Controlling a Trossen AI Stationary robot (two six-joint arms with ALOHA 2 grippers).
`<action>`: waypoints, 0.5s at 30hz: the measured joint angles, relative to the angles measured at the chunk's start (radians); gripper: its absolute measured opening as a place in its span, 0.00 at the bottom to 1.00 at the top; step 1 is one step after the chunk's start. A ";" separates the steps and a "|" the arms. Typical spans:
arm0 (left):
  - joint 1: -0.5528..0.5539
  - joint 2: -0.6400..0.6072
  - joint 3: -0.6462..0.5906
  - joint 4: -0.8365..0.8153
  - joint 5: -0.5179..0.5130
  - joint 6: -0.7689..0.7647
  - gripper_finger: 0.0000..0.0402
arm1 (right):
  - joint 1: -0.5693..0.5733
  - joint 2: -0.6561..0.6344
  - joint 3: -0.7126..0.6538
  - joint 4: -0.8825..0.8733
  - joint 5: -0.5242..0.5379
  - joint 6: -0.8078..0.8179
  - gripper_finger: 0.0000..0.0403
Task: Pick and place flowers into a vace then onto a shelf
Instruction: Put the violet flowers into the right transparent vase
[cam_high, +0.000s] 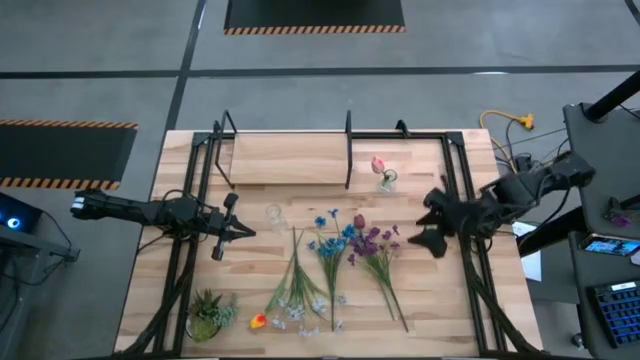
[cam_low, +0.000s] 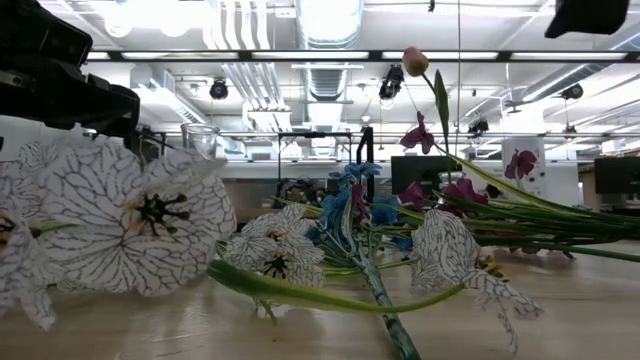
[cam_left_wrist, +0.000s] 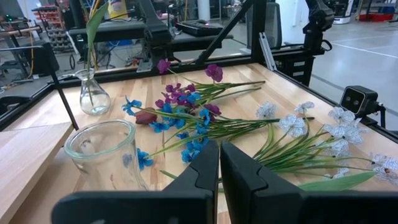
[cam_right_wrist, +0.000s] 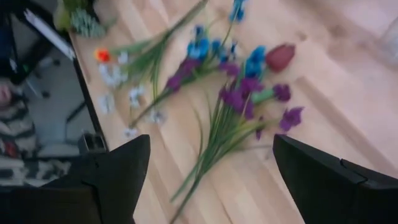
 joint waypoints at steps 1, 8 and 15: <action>0.000 0.000 0.000 0.000 0.000 0.000 0.00 | 0.022 0.020 0.000 0.001 0.006 0.009 0.82; 0.000 0.000 0.000 0.000 0.000 0.000 0.00 | 0.117 0.172 0.008 0.003 0.050 0.086 0.82; 0.000 0.000 0.000 0.001 0.000 0.000 0.00 | 0.160 0.319 0.008 0.009 0.050 0.176 0.82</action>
